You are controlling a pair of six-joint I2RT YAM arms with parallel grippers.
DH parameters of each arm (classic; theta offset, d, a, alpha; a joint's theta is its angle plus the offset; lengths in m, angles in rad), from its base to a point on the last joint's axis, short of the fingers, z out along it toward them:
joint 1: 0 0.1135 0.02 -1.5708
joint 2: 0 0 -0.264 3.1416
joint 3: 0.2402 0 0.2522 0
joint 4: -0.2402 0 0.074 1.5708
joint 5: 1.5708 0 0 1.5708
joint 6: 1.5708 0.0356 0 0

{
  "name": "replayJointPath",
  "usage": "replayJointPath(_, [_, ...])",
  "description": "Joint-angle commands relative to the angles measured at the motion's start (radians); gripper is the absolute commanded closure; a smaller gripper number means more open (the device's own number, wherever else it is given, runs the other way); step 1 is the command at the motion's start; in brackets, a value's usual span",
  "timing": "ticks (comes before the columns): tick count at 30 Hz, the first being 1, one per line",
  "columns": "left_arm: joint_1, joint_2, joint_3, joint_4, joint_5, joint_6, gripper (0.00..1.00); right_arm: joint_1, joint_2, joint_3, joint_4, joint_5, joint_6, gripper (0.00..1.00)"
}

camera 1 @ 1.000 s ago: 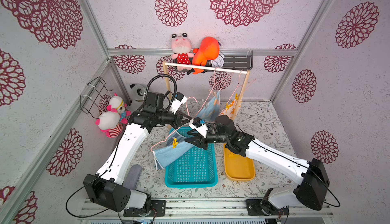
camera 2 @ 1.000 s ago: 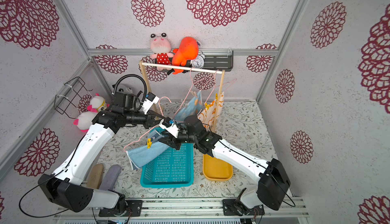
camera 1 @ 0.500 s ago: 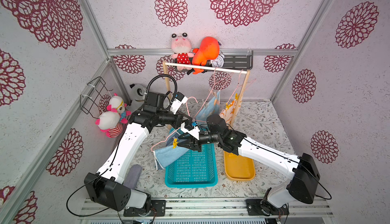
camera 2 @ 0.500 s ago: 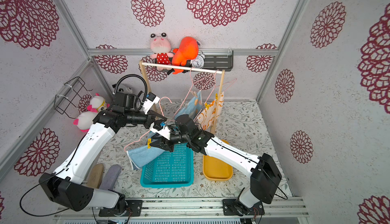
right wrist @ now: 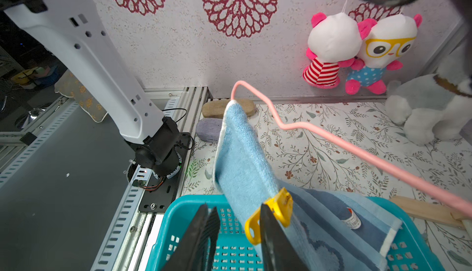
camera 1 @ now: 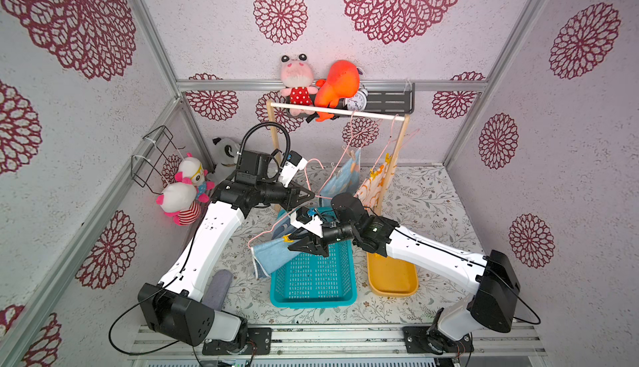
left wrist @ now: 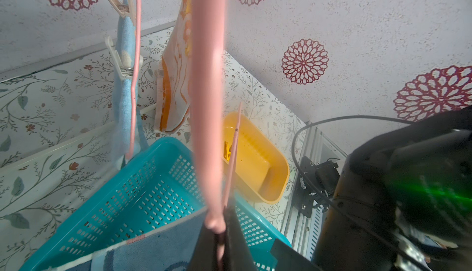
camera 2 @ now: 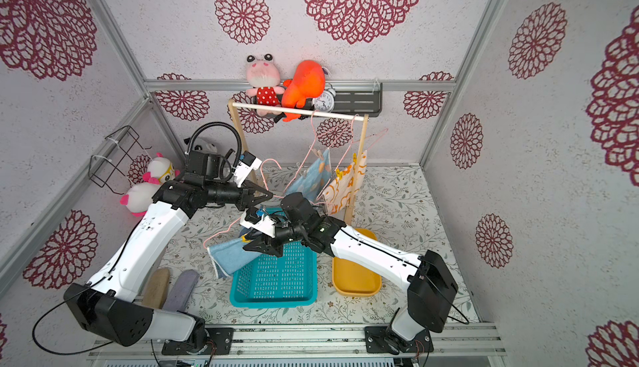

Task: Remove the clothespins securing towels to the hanger
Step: Remove the clothespin from the hanger.

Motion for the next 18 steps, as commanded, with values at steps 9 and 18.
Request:
replayJointPath(9, [-0.005, 0.010, 0.002, 0.023, 0.011, 0.002, 1.00, 0.012, -0.071, 0.001, -0.083, 0.073, -0.050, 0.64])
replayJointPath(18, [-0.014, 0.037, 0.016, -0.005, 0.048, 0.012, 1.00, 0.011, -0.116, 0.008, -0.181, 0.242, -0.149, 0.55])
